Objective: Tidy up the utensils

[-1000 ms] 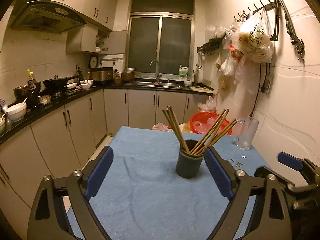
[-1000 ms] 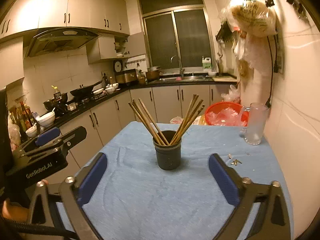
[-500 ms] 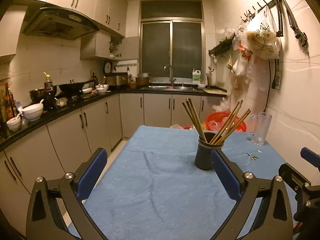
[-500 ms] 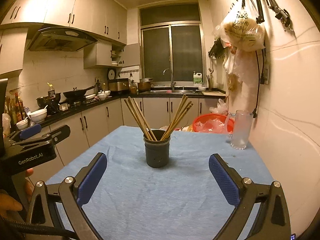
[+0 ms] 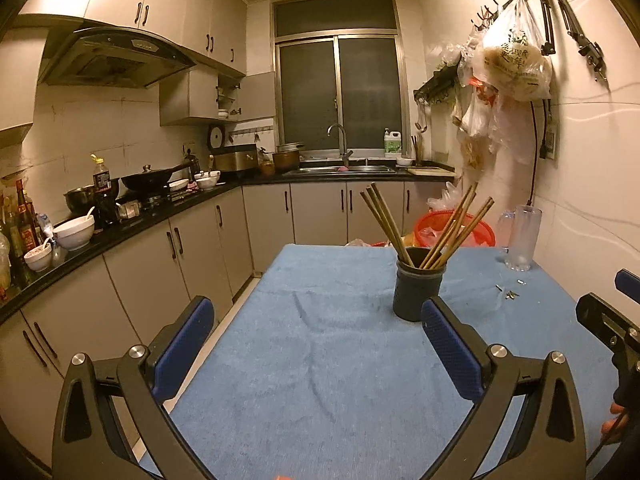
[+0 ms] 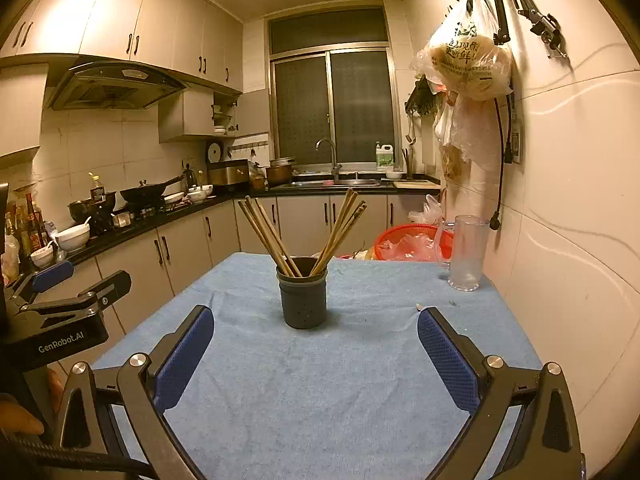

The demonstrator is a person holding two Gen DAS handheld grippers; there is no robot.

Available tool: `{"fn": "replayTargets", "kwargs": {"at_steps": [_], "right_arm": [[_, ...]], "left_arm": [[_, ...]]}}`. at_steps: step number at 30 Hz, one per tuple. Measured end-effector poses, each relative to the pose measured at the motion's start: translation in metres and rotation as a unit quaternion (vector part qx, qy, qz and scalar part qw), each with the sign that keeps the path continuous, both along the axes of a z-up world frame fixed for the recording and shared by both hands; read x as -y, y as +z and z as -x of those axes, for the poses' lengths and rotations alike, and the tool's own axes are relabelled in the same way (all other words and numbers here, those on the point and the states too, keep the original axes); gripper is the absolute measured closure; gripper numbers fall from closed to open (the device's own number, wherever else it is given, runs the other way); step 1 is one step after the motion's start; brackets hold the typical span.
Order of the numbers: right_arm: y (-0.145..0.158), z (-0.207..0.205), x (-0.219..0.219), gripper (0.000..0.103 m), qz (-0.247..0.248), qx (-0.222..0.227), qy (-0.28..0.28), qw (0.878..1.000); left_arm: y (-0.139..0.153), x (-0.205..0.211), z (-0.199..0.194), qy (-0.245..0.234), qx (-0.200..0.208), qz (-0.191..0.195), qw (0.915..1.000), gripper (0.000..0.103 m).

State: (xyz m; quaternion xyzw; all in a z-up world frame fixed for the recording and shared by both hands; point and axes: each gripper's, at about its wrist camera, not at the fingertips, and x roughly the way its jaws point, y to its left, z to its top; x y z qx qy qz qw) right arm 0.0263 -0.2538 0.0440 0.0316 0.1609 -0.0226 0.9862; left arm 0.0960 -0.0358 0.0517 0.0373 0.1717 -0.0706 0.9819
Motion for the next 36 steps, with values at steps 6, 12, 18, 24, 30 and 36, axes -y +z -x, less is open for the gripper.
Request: {"fn": "replayTargets", "kwargs": {"at_steps": [6,12,18,24,30,36], "right_arm": [[0.001,0.004,-0.003,0.0,0.003,0.001,0.005,1.0],[0.002,0.009,-0.004,0.0,0.005,0.004,0.002,1.0],[0.0,0.009,-0.005,0.0,0.007,-0.003,-0.005,1.0],[0.0,0.009,-0.004,0.0,0.007,-0.005,-0.006,1.0],[-0.001,0.009,-0.004,0.0,0.006,-0.005,-0.008,1.0],[0.0,0.009,-0.005,0.0,0.007,-0.004,-0.008,1.0]], "left_arm": [[0.003,-0.002,0.008,0.002,0.004,-0.003,1.0,0.0],[0.009,-0.003,0.019,0.012,0.021,0.0,0.9997,0.0],[0.015,-0.005,0.027,0.023,0.038,0.006,0.999,0.0],[0.017,-0.006,0.031,0.028,0.043,0.008,0.9986,0.0],[0.017,-0.002,0.049,0.057,0.096,-0.01,0.9937,0.0],[0.02,0.0,0.05,0.045,0.092,-0.011,0.9946,0.0]]}}
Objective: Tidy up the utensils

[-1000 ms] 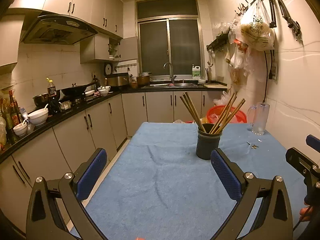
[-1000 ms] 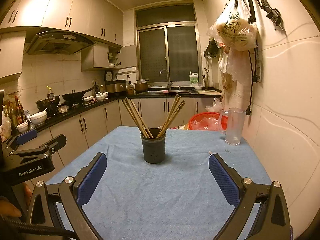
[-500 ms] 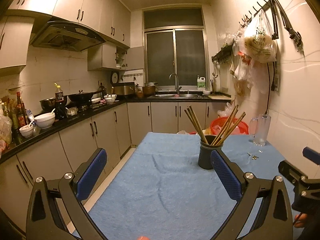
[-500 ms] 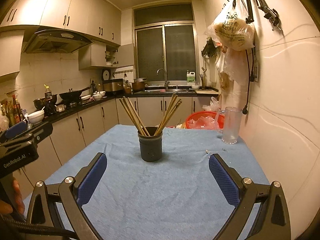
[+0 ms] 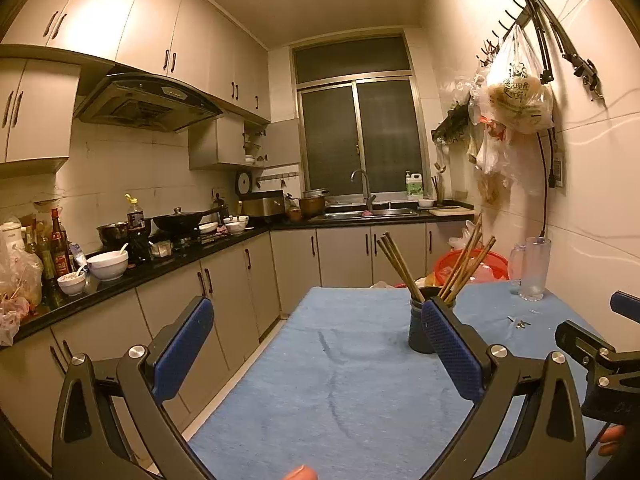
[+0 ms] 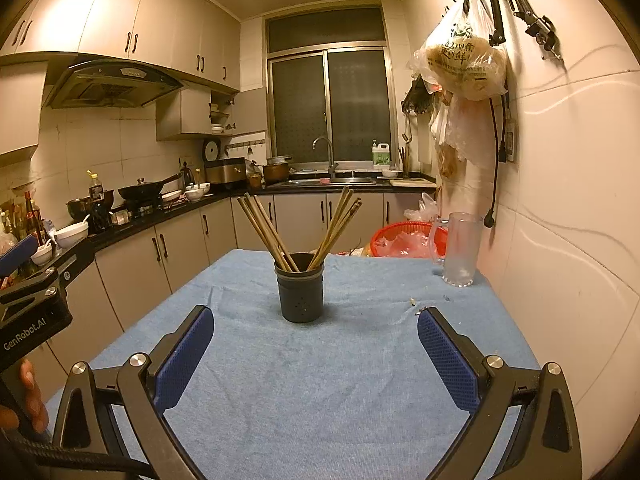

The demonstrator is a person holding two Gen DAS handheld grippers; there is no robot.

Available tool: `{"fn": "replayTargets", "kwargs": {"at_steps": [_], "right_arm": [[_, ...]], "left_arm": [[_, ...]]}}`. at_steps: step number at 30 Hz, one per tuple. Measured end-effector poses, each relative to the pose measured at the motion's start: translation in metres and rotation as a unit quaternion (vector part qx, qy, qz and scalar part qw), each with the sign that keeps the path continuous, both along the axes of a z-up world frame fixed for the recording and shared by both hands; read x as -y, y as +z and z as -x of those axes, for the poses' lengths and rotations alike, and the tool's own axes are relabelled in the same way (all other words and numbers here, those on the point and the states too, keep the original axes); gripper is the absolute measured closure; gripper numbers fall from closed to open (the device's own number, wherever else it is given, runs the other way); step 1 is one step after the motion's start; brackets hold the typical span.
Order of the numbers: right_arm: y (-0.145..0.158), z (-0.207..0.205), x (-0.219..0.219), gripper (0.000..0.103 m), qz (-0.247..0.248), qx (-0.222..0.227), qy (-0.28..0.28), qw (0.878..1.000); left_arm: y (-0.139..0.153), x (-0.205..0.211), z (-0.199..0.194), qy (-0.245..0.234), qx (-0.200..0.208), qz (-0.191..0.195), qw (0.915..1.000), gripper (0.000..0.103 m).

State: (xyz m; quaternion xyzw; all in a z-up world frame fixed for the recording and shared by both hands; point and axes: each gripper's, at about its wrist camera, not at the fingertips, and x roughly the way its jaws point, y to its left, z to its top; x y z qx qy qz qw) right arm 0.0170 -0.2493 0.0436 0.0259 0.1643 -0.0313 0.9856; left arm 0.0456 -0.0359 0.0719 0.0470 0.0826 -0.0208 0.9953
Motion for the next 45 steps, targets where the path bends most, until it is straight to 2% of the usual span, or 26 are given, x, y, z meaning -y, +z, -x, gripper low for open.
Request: {"fn": "replayTargets", "kwargs": {"at_steps": [15,28,37,45], "right_arm": [[0.007,0.016,-0.007,0.0,0.005,0.012,-0.004,1.0],[0.014,0.027,-0.015,0.0,0.009,0.023,-0.001,1.0],[0.013,0.021,-0.011,0.0,0.004,0.015,-0.003,1.0],[0.001,0.004,-0.002,0.0,-0.005,-0.014,-0.012,1.0]], "left_arm": [[-0.001,-0.005,0.004,-0.02,-0.028,0.017,0.9992,0.0],[-0.003,-0.006,0.011,-0.014,-0.032,0.022,0.9992,0.0],[-0.007,-0.006,0.003,-0.012,-0.049,0.022,0.9985,0.0],[-0.017,0.002,-0.012,-0.013,-0.067,0.01,0.9976,0.0]]}}
